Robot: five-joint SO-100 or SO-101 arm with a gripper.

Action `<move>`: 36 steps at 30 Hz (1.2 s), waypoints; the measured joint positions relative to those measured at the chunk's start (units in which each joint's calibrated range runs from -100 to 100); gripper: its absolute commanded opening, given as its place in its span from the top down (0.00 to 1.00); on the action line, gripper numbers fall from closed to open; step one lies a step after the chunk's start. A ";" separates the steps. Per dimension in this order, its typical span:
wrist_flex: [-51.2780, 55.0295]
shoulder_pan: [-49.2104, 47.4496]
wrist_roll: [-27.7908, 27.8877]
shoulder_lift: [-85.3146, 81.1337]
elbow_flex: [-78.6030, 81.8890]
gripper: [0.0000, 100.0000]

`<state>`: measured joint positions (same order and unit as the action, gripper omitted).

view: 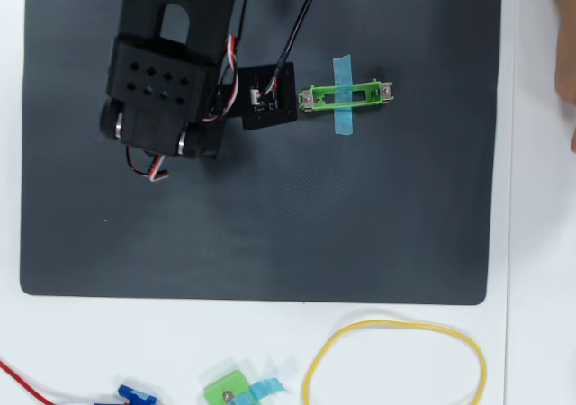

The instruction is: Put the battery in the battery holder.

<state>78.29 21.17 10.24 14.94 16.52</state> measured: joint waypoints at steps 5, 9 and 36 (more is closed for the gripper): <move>-3.36 0.45 0.00 -0.68 3.18 0.83; -8.18 0.67 0.00 -1.27 7.53 0.83; -10.77 -0.34 0.00 -1.70 9.62 0.83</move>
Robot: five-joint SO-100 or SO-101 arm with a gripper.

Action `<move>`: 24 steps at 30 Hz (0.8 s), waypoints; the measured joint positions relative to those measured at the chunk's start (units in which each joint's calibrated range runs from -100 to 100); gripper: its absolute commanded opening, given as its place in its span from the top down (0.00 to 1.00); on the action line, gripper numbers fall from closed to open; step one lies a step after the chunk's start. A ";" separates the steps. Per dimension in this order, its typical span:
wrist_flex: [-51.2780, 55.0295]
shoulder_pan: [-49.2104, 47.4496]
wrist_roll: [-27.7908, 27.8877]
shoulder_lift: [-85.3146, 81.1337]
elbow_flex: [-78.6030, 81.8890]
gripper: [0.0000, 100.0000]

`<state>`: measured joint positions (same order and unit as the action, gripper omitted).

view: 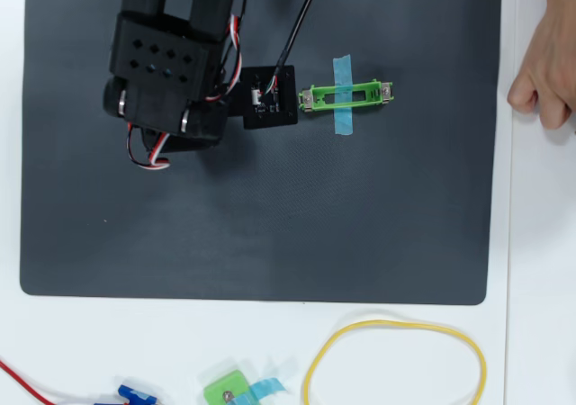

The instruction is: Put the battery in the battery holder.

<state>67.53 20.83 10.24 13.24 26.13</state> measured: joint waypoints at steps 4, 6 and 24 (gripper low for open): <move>0.00 0.00 -0.05 0.00 0.82 0.83; -0.09 0.00 -0.05 0.08 0.91 0.84; -1.12 -0.67 0.00 1.36 0.73 1.00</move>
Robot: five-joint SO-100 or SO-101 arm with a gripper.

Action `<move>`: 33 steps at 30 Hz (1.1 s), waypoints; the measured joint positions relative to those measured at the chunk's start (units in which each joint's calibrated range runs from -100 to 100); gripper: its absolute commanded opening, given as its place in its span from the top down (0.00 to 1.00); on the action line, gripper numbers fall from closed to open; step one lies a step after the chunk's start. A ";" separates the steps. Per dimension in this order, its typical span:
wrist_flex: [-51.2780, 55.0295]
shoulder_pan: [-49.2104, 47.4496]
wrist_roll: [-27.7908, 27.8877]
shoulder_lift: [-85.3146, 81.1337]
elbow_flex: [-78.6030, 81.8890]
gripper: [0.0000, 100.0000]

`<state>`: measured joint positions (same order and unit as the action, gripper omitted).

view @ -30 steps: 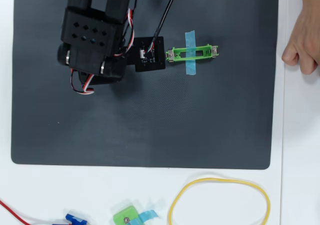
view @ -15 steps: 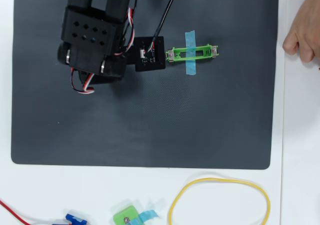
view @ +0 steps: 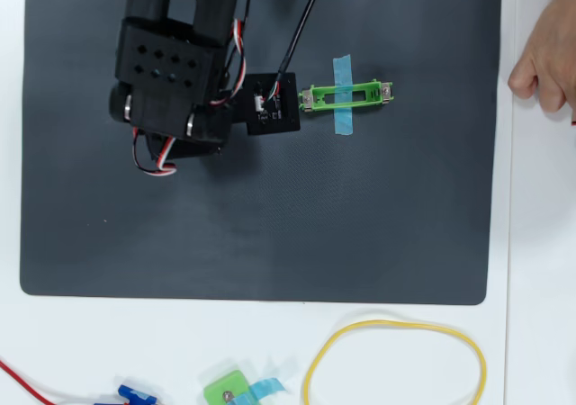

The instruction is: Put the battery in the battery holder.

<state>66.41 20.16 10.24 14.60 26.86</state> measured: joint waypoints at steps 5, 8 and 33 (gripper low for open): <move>0.00 -0.34 0.10 0.08 0.00 1.00; -0.09 -0.34 0.41 0.08 0.00 1.00; -9.04 -0.56 1.30 -10.61 6.35 1.00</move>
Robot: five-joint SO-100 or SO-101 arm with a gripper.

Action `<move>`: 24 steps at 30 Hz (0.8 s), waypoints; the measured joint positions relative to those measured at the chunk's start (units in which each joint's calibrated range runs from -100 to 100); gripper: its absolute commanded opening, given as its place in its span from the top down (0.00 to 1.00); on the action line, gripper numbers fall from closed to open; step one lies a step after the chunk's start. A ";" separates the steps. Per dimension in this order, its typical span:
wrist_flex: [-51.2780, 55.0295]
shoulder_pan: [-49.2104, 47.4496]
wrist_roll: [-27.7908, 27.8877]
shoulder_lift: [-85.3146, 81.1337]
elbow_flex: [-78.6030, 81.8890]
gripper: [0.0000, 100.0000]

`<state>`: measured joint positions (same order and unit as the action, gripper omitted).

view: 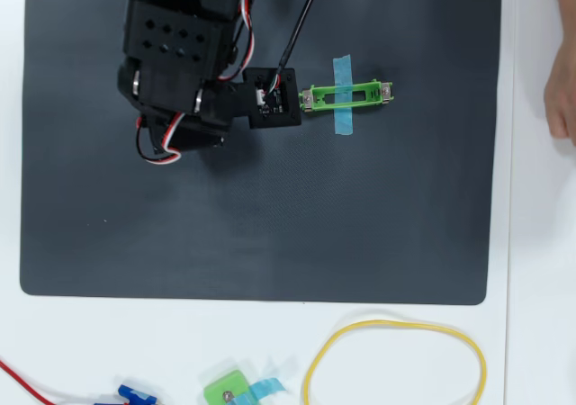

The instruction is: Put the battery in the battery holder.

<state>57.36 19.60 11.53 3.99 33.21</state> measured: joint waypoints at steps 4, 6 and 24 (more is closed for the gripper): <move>-0.43 0.00 0.05 -3.14 1.45 1.00; -0.43 0.00 0.05 -5.09 2.00 1.00; 5.68 -9.55 -6.69 -19.52 10.71 1.00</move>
<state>63.05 10.05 4.85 -15.53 43.92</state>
